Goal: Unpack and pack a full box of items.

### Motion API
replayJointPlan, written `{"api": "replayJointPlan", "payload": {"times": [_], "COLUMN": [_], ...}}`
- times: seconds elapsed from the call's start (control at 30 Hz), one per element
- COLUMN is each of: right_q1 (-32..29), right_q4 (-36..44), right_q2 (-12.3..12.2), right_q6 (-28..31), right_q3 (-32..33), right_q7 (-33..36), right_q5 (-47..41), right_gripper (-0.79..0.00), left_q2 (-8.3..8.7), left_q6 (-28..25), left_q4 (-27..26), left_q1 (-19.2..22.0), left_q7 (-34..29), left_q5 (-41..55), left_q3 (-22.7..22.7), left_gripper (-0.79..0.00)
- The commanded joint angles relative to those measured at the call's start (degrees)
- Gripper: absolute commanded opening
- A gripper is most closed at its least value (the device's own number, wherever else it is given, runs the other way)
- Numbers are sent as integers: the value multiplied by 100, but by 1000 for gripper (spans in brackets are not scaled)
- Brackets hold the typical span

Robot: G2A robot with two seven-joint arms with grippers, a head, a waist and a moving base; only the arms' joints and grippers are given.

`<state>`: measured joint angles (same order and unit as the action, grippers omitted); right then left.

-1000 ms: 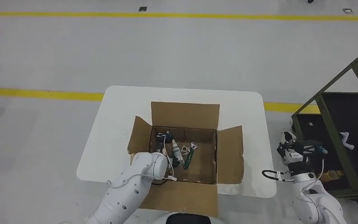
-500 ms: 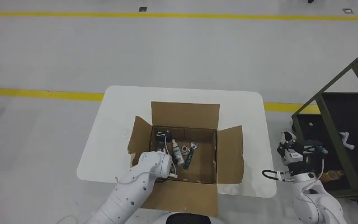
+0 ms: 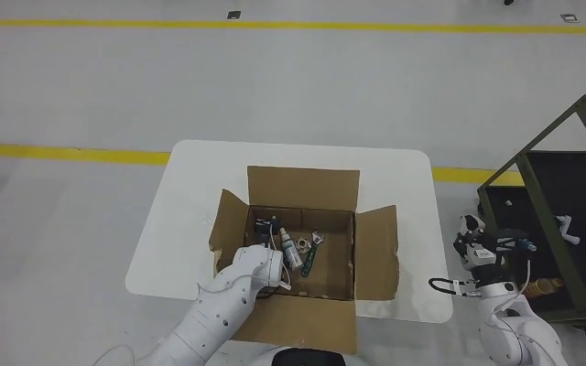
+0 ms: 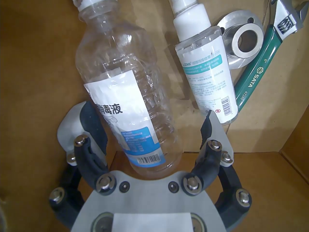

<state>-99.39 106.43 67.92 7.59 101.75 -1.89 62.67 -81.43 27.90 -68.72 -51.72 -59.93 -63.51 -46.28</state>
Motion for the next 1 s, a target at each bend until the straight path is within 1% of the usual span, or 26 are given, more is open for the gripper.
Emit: {"api": "replayJointPlan", "payload": {"times": [0.0,0.23,0.47,0.5,0.53,0.6,0.8,0.83,0.87,0.9,0.97], "right_q1": [0,0,0,0,0,0,0,0,0,0,0], "right_q4": [0,0,0,0,0,0,0,0,0,0,0], "right_q2": [0,0,0,0,0,0,0,0,0,0,0], "right_q6": [0,0,0,0,0,0,0,0,0,0,0], "right_q3": [0,0,0,0,0,0,0,0,0,0,0], "right_q7": [0,0,0,0,0,0,0,0,0,0,0], "right_q5": [0,0,0,0,0,0,0,0,0,0,0], "right_gripper": [-785,-785,-785,-785,-785,-785,-785,-785,-785,-785,-785], "left_q2": [-14,-66,-76,-78,-80,-83,-64,-60,-58,-58,-65], "left_q6": [7,19,59,53,43,28,5,-4,-1,-5,-22], "left_q4": [21,102,40,26,3,-75,-362,-388,-393,-391,-365], "left_q1": [3,13,-9,-18,-23,-34,-95,-109,-121,-133,-143], "left_q7": [6,-6,-98,-110,-129,-182,-389,-412,-434,-456,-494], "left_q5": [-33,-116,-293,-309,-333,-388,-679,-729,-786,-830,-927], "left_q3": [-2,-3,-85,-95,-101,-111,-185,-197,-208,-215,-202], "left_gripper": [0,0,0,-18,-40,-49,-18,-34,-86,-111,-123]}}
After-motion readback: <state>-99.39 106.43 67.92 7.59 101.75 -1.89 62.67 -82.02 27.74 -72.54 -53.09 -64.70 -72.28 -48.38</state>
